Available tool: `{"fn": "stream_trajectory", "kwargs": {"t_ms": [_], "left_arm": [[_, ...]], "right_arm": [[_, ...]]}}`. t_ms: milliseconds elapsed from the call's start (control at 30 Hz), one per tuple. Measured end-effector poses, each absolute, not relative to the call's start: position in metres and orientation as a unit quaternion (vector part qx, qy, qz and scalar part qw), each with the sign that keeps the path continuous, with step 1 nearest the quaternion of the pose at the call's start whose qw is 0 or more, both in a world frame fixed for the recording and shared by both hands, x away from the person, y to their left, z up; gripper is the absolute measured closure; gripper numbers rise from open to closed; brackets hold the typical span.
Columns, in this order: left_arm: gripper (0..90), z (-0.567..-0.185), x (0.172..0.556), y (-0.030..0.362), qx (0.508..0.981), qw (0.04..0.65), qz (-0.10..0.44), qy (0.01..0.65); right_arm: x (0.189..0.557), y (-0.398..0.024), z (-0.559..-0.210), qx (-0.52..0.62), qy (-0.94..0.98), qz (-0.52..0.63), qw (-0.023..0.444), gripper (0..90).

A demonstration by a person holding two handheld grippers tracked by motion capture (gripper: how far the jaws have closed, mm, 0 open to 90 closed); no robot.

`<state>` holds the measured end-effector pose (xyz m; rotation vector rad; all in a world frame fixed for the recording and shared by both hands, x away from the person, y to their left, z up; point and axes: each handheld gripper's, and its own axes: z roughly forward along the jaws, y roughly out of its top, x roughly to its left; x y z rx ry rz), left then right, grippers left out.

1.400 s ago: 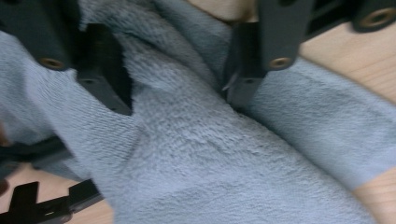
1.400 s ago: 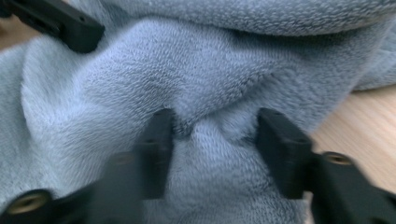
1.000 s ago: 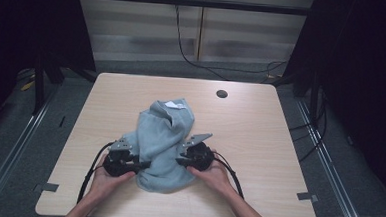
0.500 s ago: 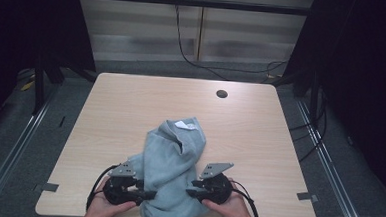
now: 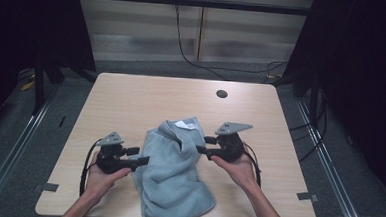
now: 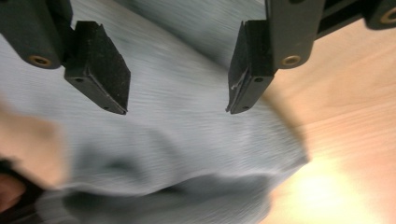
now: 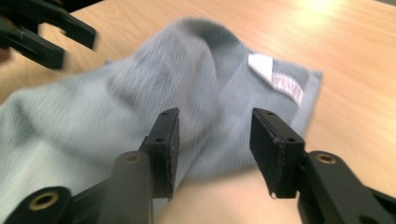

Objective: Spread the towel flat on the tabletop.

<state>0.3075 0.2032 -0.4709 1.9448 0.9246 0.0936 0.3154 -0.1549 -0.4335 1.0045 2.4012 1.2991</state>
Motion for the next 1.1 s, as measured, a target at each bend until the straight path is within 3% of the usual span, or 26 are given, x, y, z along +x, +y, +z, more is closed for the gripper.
{"fn": "stream_trajectory", "kwargs": {"t_ms": [100, 167, 200, 400, 600, 633, 667, 733, 767, 867, 1100], "left_arm": [[30.1, -0.489, 0.330, 0.198, 0.792, 0.461, 0.033, 0.400], [29.0, -0.500, 0.335, 0.195, 0.802, 0.442, 0.027, 0.401], [28.3, -0.506, 0.333, 0.191, 0.809, 0.434, 0.028, 0.396], [28.6, -0.507, 0.330, 0.183, 0.821, 0.428, 0.044, 0.375], [29.9, -0.508, 0.331, 0.181, 0.822, 0.435, 0.036, 0.366], [30.5, -0.508, 0.332, 0.181, 0.822, 0.436, 0.036, 0.365], [30.5, -0.508, 0.332, 0.181, 0.822, 0.437, 0.038, 0.363], [36.3, -0.509, 0.334, 0.180, 0.824, 0.439, 0.038, 0.356], [53.1, -0.508, 0.335, 0.179, 0.825, 0.439, 0.034, 0.353], [72.7, -0.505, 0.334, 0.180, 0.823, 0.448, 0.030, 0.348], [81.1, -0.486, 0.325, 0.201, 0.783, 0.507, 0.024, 0.360]], "right_arm": [[0.336, -0.140, -0.432, 0.342, 0.820, 0.444, 0.117, 46.0], [0.342, -0.135, -0.432, 0.339, 0.816, 0.453, 0.116, 45.7], [0.354, -0.124, -0.435, 0.337, 0.820, 0.448, 0.112, 40.3], [0.375, -0.088, -0.459, 0.336, 0.825, 0.451, 0.057, 34.0], [0.376, -0.067, -0.482, 0.329, 0.845, 0.419, 0.045, 34.7], [0.377, -0.062, -0.489, 0.336, 0.852, 0.399, 0.045, 42.0], [0.377, -0.062, -0.489, 0.336, 0.852, 0.399, 0.045, 42.0], [0.378, -0.064, -0.493, 0.341, 0.845, 0.410, 0.033, 59.0], [0.376, -0.065, -0.492, 0.343, 0.841, 0.417, 0.044, 68.7], [0.373, -0.071, -0.483, 0.348, 0.831, 0.429, 0.067, 78.5], [0.372, -0.097, -0.463, 0.360, 0.814, 0.447, 0.089, 82.6]]}}
